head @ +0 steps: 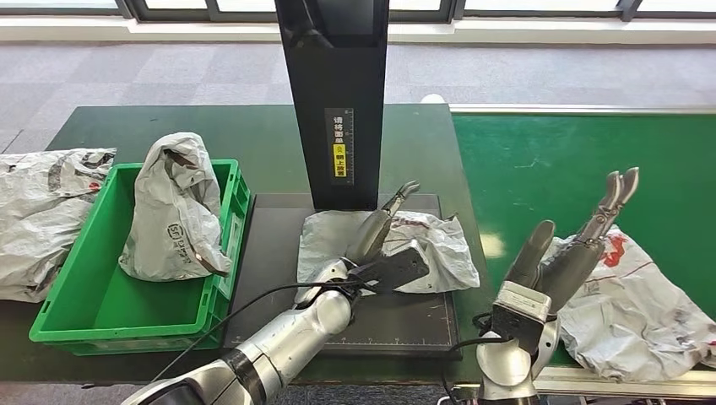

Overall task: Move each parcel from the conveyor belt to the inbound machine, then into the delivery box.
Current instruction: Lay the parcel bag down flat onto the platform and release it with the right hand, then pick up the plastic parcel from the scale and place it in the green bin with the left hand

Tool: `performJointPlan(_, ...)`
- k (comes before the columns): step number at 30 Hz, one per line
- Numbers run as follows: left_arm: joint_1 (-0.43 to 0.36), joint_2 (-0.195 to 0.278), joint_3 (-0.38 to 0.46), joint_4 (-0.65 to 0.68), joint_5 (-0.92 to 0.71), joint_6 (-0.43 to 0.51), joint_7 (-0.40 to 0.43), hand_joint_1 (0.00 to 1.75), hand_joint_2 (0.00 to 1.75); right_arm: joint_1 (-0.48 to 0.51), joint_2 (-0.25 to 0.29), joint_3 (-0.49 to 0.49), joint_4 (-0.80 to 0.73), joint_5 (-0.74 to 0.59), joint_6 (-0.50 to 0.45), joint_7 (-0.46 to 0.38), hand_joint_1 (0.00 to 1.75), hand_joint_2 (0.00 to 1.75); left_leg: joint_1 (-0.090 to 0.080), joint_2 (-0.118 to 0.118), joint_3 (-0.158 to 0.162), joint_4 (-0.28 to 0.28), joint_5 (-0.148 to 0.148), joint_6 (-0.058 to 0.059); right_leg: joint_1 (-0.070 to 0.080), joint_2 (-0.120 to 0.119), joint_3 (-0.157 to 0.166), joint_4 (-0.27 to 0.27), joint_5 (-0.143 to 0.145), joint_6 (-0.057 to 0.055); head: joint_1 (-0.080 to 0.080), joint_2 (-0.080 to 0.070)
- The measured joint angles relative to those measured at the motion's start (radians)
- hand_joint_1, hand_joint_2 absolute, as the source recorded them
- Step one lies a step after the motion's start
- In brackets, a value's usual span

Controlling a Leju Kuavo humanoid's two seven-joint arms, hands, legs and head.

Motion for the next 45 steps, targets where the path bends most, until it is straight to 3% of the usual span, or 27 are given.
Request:
performJointPlan(10,-0.081,-0.001,-0.114,0.228,-0.163,0.052,0.274,0.00,1.75,0.006,-0.003,0.030,-0.071,0.002,0.000,0.000,0.00,0.00,0.000,0.000,0.000,0.000,0.000,0.000,0.000,0.000,0.000,0.000,0.000,0.000,0.000,0.000)
performJointPlan(15,-0.092,-0.001,-0.150,0.291,-0.215,0.031,0.332,0.00,1.75,0.011,-0.006,0.047,-0.078,-0.003,0.000,0.000,0.00,0.00,0.000,0.000,0.000,0.000,0.000,0.000,0.000,0.000,0.000,0.000,0.000,0.000,0.000,0.000)
performJointPlan(22,-0.100,-0.001,-0.232,0.335,-0.346,-0.087,0.443,0.00,1.75,0.023,-0.008,0.051,-0.091,-0.007,0.000,0.000,0.00,0.00,0.000,-0.001,0.000,0.000,0.000,0.000,0.000,0.000,0.001,0.000,0.000,0.000,0.000,0.000)
performJointPlan(30,-0.121,-0.001,-0.303,0.351,-0.378,-0.134,0.466,0.00,1.75,0.032,-0.008,0.051,-0.100,-0.007,0.000,0.000,0.00,0.00,0.000,-0.001,0.001,0.000,0.000,0.000,0.000,-0.001,0.002,0.000,0.000,0.000,0.000,0.000)
performJointPlan(34,-0.124,-0.001,-0.314,0.355,-0.380,-0.138,0.467,1.75,1.75,0.032,-0.008,0.051,-0.100,-0.007,0.000,0.000,0.00,0.00,0.000,-0.001,0.002,0.000,0.001,0.000,0.000,-0.001,0.003,0.000,0.000,0.000,0.000,0.000)
performJointPlan(45,-0.142,-0.001,-0.362,0.358,-0.460,-0.159,0.520,1.75,1.75,0.044,-0.008,0.051,-0.116,0.001,0.000,0.001,0.00,0.00,0.000,-0.001,0.004,0.000,0.000,0.000,0.000,-0.001,0.005,0.000,0.000,0.000,0.000,0.000)
